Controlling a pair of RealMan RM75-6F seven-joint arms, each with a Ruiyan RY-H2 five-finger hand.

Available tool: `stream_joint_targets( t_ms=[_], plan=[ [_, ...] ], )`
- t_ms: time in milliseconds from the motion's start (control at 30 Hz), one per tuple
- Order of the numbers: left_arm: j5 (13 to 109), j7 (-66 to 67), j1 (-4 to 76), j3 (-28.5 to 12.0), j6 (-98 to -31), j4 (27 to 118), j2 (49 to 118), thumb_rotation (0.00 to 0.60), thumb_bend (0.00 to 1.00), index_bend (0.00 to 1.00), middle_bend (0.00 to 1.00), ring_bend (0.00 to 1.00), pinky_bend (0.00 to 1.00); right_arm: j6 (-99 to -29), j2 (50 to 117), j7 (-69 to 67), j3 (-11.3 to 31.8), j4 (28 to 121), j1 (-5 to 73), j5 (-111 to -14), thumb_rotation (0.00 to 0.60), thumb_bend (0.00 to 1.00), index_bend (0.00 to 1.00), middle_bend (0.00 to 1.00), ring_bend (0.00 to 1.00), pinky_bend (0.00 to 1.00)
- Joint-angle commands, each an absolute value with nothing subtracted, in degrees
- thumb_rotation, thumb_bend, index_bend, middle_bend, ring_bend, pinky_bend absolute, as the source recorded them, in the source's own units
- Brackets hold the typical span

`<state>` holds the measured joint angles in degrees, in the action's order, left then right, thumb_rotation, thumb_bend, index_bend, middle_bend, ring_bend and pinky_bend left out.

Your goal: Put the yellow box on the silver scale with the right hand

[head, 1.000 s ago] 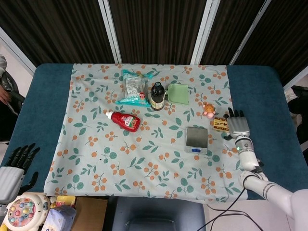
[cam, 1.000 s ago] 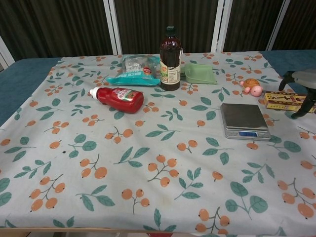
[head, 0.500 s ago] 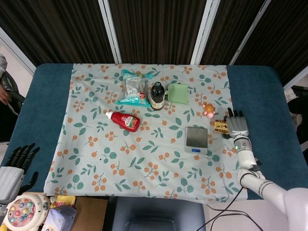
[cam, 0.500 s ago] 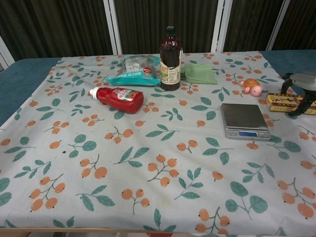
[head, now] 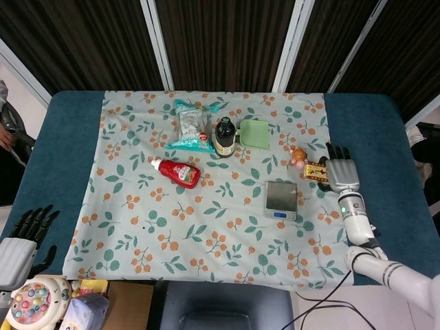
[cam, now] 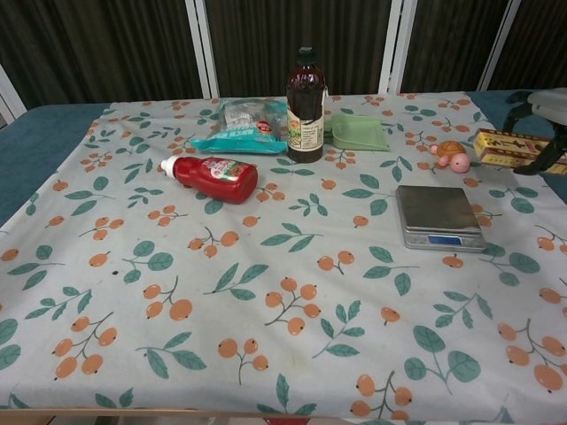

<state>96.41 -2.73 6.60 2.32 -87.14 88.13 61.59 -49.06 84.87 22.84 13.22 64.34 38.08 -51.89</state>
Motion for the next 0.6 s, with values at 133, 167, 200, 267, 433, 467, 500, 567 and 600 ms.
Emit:
stream_joint_targets(
  t_ms=[133, 167, 200, 267, 433, 467, 500, 567, 600],
  plan=[
    [96.51, -2.63, 6.7, 2.44, -86.94, 88.07, 61.71, 0.6, 0.49, 0.0, 0.0, 0.0, 0.09, -53.13, 80.9, 29.29, 13.81, 79.18, 40.27, -53.4, 0.6, 0.46, 0.75, 0.07, 0.0, 0.0],
    [96.52, -2.69, 6.66, 2.44, -87.04, 88.05, 61.67, 0.6, 0.49, 0.0, 0.0, 0.0, 0.09, -53.23, 81.35, 30.75, 13.64, 79.97, 40.86, -52.94, 0.6, 0.46, 0.74, 0.07, 0.0, 0.0],
    [96.55, -2.78, 6.61, 2.44, -87.19, 88.05, 61.61, 0.6, 0.49, 0.0, 0.0, 0.0, 0.09, -53.29, 81.9, 32.22, 13.44, 80.58, 41.45, -52.32, 0.6, 0.46, 0.74, 0.07, 0.0, 0.0],
    [96.6, -3.09, 6.43, 2.45, -87.6, 88.07, 61.41, 0.6, 0.49, 0.0, 0.0, 0.0, 0.09, -53.38, 83.36, 35.16, 13.03, 81.41, 42.77, -50.75, 0.6, 0.46, 0.73, 0.07, 0.0, 0.0],
    [97.03, -3.96, 5.88, 2.58, -88.9, 88.17, 60.78, 0.6, 0.49, 0.0, 0.0, 0.0, 0.09, -54.13, 86.09, 41.3, 11.15, 81.71, 44.73, -47.11, 0.6, 0.46, 0.73, 0.07, 0.0, 0.0],
    [97.13, -4.16, 5.8, 2.58, -89.13, 88.18, 60.67, 0.6, 0.49, 0.0, 0.0, 0.0, 0.09, -54.34, 86.26, 42.29, 10.7, 81.78, 44.9, -46.61, 0.6, 0.46, 0.72, 0.07, 0.0, 0.0],
    [97.16, -4.36, 5.76, 2.58, -89.25, 88.15, 60.58, 0.6, 0.49, 0.0, 0.0, 0.0, 0.09, -54.64, 86.37, 43.12, 10.27, 81.86, 44.98, -46.19, 0.6, 0.46, 0.72, 0.07, 0.0, 0.0],
    [97.27, -4.64, 5.65, 2.65, -89.48, 88.18, 60.46, 0.6, 0.49, 0.0, 0.0, 0.0, 0.09, -55.47, 86.46, 44.42, 9.43, 82.11, 44.94, -45.55, 0.6, 0.46, 0.71, 0.07, 0.0, 0.0],
    [97.33, -4.71, 5.59, 2.68, -89.57, 88.17, 60.42, 0.6, 0.49, 0.0, 0.0, 0.0, 0.09, -55.71, 86.38, 44.88, 9.07, 82.31, 44.87, -45.23, 0.6, 0.46, 0.71, 0.07, 0.0, 0.0]
  ],
)
